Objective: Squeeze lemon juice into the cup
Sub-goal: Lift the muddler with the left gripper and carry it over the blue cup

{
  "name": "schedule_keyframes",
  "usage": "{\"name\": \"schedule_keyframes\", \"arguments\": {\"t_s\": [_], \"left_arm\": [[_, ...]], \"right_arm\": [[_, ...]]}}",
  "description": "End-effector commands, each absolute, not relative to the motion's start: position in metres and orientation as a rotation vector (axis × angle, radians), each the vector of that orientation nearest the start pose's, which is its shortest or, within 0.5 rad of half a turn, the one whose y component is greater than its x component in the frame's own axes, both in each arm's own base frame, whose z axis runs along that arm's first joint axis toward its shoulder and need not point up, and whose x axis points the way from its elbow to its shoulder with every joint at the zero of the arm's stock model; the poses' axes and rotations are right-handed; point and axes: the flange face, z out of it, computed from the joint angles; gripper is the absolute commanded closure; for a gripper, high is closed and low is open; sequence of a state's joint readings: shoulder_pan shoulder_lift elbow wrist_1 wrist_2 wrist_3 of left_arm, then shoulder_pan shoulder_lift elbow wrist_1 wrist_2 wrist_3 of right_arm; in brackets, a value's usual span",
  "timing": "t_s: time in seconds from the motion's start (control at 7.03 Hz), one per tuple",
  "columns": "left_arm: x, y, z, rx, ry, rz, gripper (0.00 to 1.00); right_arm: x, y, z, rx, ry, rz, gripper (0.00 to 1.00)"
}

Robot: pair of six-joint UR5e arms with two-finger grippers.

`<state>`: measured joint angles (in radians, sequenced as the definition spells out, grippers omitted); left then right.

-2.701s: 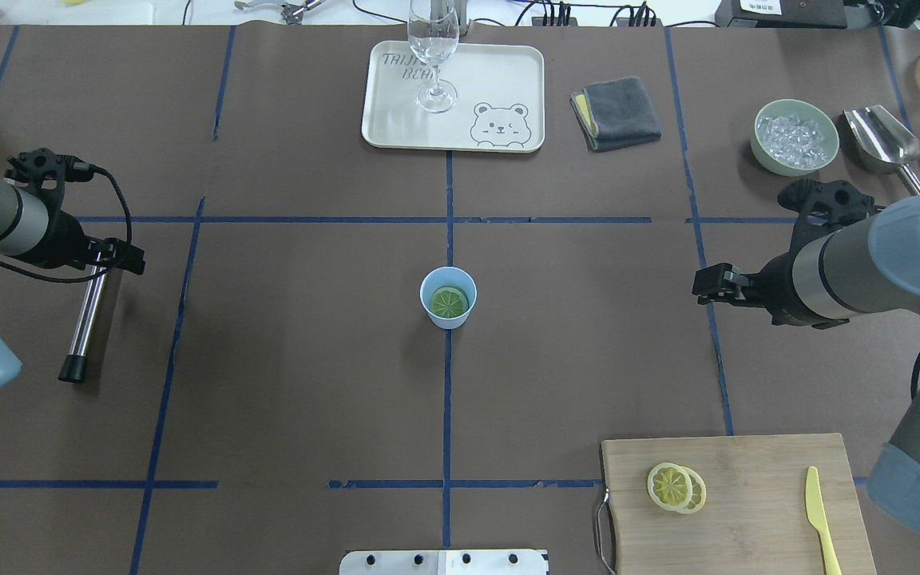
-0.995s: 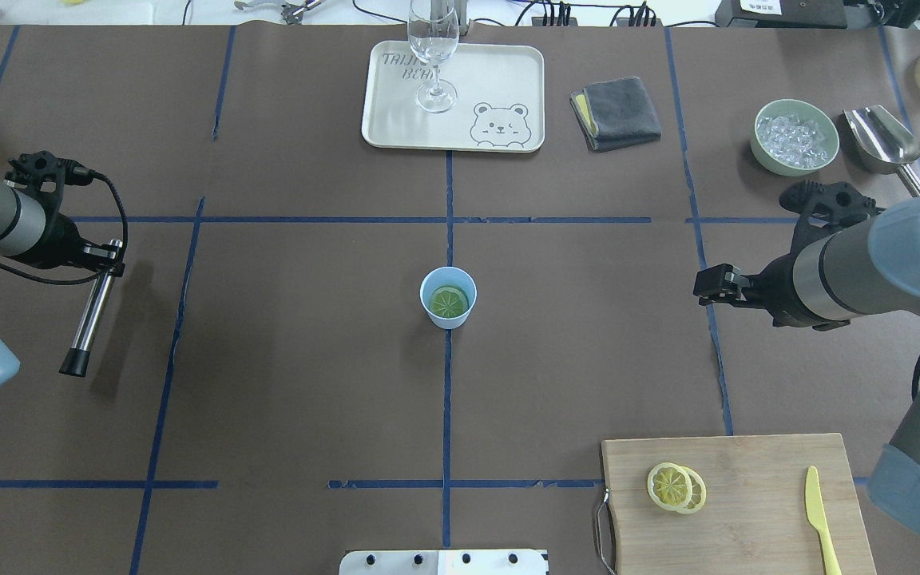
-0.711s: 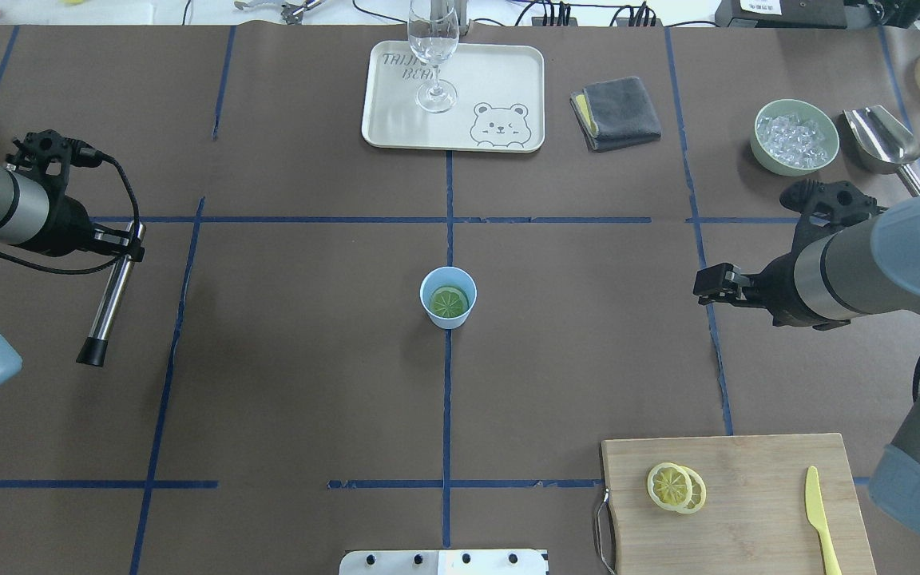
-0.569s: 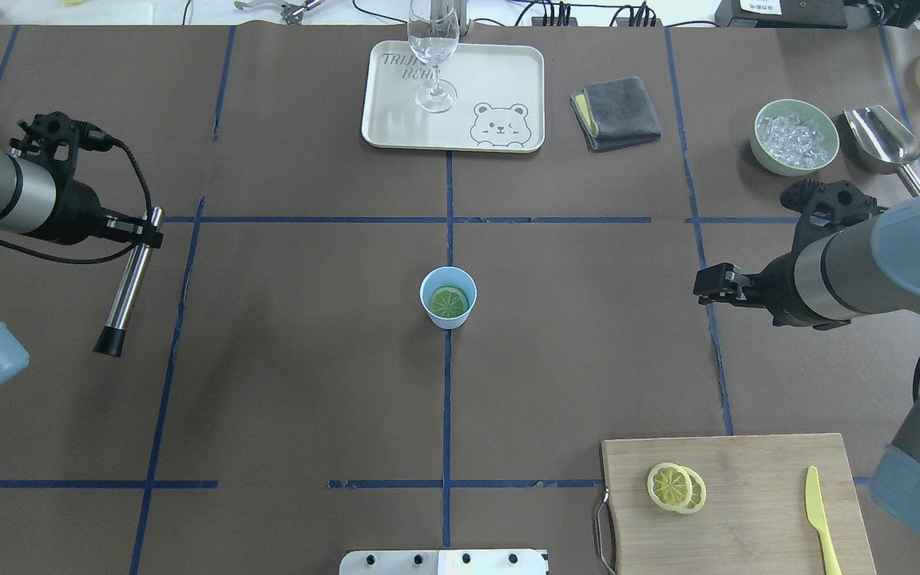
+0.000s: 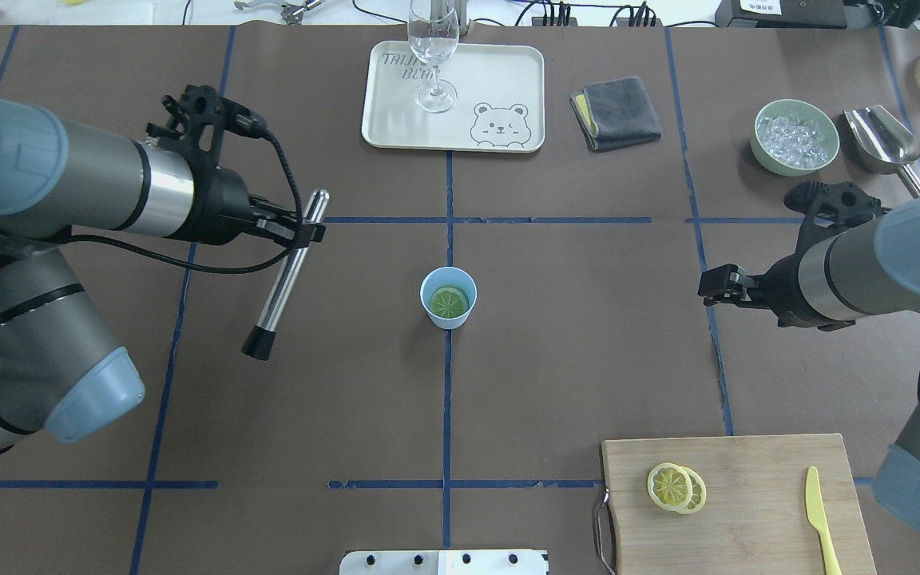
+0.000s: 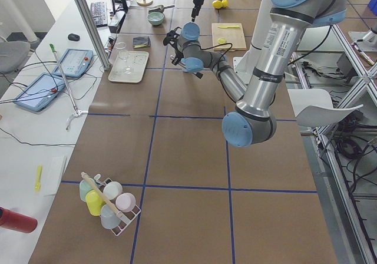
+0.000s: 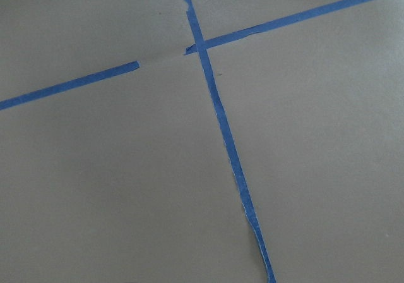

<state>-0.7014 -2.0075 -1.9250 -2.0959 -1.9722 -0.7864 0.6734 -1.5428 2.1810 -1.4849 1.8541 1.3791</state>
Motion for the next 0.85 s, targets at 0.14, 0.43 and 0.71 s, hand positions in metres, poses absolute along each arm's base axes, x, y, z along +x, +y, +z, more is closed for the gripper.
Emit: {"name": "schedule_keyframes", "arguments": {"t_s": [0.14,0.43,0.71], "left_arm": [[0.378,-0.424,0.093,0.81,1.361,0.38,1.0],[0.381,-0.421,0.086,0.986,1.376,0.293,1.0],[0.418,-0.389,0.097,1.178,1.499,0.156,1.0]], "right_arm": [[-0.294,-0.373,0.365,0.054,-0.759,0.359,0.0],[-0.284,-0.376,0.376,0.051,-0.738,0.381,0.0],[-0.27,-0.383,0.382,0.059,-0.725,0.401,0.0]]}}
